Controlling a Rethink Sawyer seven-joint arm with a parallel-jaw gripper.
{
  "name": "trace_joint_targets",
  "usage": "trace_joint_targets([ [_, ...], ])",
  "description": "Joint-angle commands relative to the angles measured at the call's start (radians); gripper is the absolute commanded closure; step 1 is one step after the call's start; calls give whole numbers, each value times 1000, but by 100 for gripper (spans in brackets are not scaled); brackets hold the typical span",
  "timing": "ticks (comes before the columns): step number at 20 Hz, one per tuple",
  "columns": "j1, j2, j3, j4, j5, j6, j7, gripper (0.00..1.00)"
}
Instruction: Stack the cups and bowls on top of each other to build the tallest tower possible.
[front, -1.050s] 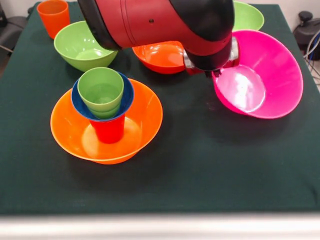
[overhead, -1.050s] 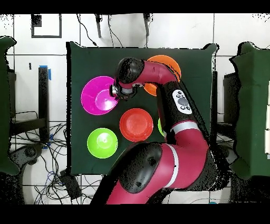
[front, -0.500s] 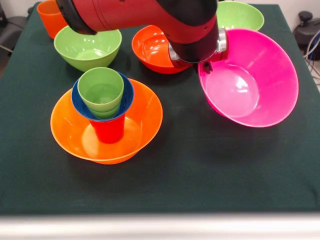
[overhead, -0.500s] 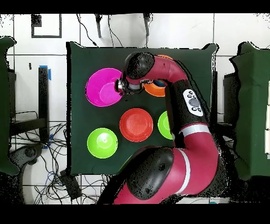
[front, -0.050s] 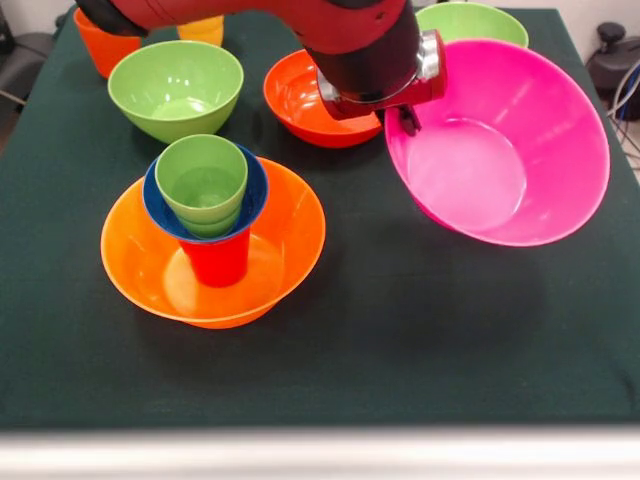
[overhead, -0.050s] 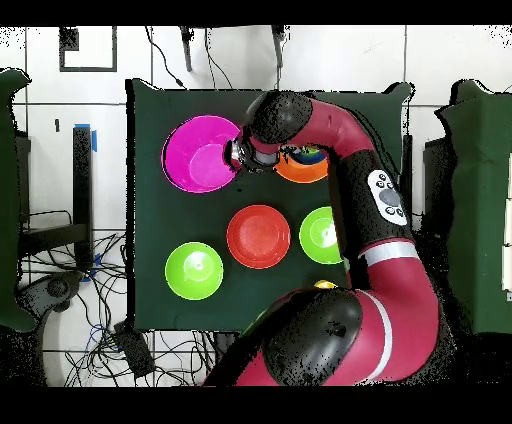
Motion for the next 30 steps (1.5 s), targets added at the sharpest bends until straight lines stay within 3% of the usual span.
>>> trace_joint_targets([
  [1, -36, -45, 102, 84, -19, -81, -248, 100],
  [7, -70, -42, 130, 69, -62, -97, -298, 100],
  [11, -99, -35, 158, 58, -98, -170, -347, 100],
  [21, -197, -18, 233, 67, -160, -233, -434, 100],
  [30, -276, 15, 319, 106, -200, -371, -469, 100],
])
